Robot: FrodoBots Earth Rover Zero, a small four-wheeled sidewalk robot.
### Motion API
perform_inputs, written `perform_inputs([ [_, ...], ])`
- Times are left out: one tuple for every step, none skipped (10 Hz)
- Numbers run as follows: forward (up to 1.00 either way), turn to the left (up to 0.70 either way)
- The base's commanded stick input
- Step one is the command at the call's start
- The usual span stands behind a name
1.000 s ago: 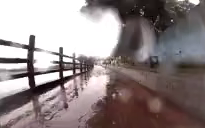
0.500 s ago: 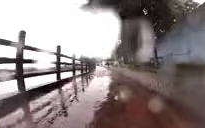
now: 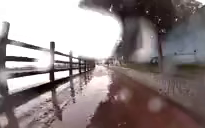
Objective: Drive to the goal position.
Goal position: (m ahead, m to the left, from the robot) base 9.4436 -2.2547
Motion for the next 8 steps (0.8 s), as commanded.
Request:
perform_inputs([
  [1.00,0.00],
  [1.00,0.00],
  [1.00,0.00],
  [1.00,0.00],
  [1.00,0.00],
  [1.00,0.00],
  [1.00,0.00],
  [1.00,0.00],
])
